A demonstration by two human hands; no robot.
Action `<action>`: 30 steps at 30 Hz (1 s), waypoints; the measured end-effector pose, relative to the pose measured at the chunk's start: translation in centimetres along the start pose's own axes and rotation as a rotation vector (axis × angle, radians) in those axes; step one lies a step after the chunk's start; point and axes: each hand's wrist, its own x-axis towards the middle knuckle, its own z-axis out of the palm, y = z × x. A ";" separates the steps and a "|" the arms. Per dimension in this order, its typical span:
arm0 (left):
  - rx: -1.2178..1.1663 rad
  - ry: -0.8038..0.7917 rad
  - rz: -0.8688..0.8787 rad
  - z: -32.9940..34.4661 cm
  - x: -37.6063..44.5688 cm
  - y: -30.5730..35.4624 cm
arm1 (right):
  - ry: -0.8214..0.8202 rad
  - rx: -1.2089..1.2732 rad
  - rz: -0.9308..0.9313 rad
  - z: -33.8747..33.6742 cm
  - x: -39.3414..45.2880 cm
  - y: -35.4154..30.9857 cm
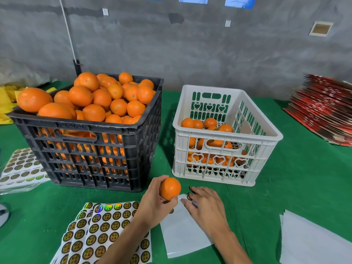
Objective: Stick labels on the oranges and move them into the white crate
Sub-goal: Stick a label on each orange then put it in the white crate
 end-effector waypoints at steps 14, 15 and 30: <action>0.015 -0.083 0.015 0.5 -0.6 0.0 | 0.044 0.123 0.005 -0.2 -0.4 0.0; 0.007 -0.075 0.005 0.5 -0.6 0.0 | -0.006 0.136 -0.001 -0.1 -0.3 0.2; -0.022 -0.077 -0.027 0.6 -0.4 -0.4 | 0.041 0.242 0.025 0.1 -0.7 0.1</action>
